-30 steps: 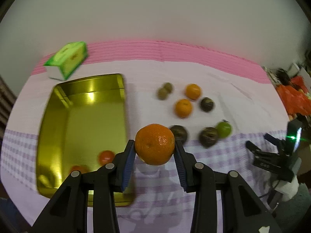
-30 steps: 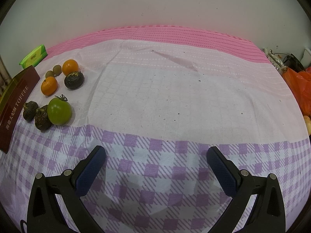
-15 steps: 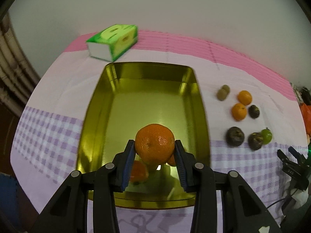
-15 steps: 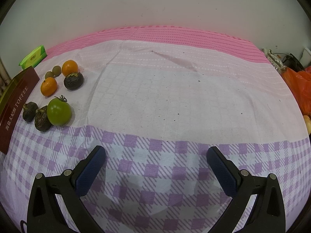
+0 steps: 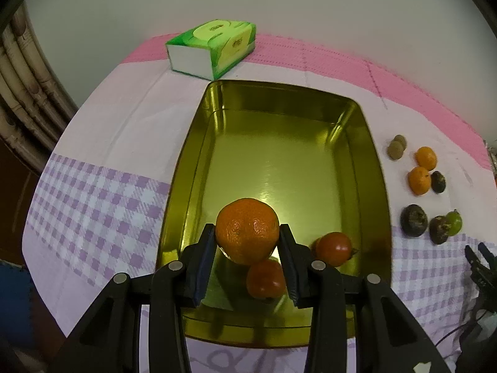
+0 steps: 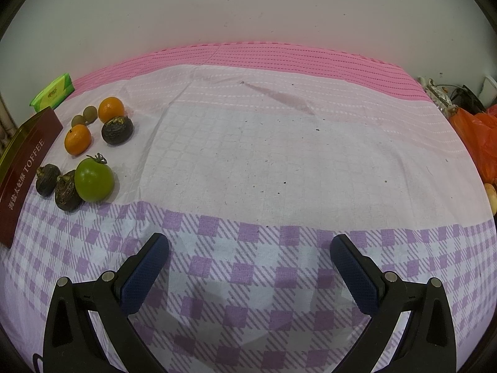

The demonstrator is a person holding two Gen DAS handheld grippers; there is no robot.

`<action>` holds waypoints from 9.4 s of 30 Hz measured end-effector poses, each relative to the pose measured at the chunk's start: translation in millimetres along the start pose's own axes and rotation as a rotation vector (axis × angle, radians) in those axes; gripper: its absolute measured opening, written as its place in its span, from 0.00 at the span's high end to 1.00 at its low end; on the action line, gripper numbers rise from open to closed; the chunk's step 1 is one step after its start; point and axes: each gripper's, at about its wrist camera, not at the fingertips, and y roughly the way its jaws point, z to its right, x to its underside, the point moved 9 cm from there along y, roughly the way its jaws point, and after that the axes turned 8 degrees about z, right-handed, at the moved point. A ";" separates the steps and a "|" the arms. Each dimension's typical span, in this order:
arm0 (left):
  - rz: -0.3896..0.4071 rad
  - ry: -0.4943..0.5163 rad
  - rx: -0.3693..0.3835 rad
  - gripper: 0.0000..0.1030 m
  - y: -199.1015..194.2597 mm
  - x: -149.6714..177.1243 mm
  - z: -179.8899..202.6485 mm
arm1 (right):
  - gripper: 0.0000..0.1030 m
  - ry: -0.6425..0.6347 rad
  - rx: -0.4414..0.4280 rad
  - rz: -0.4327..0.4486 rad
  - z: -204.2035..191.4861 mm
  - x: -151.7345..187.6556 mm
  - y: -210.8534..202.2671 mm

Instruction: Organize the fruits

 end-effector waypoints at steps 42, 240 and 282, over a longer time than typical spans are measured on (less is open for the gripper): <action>-0.104 -0.029 -0.043 0.64 40.4 20.8 -11.6 | 0.00 0.035 0.031 -0.007 2.8 0.4 -1.2; 0.168 0.255 0.152 0.07 -54.3 8.3 161.1 | 0.03 0.010 -0.056 -0.062 -12.6 1.2 -10.5; -0.046 0.251 0.251 0.62 36.6 25.0 209.5 | 0.00 -0.026 -0.017 -0.008 -17.3 1.0 -8.7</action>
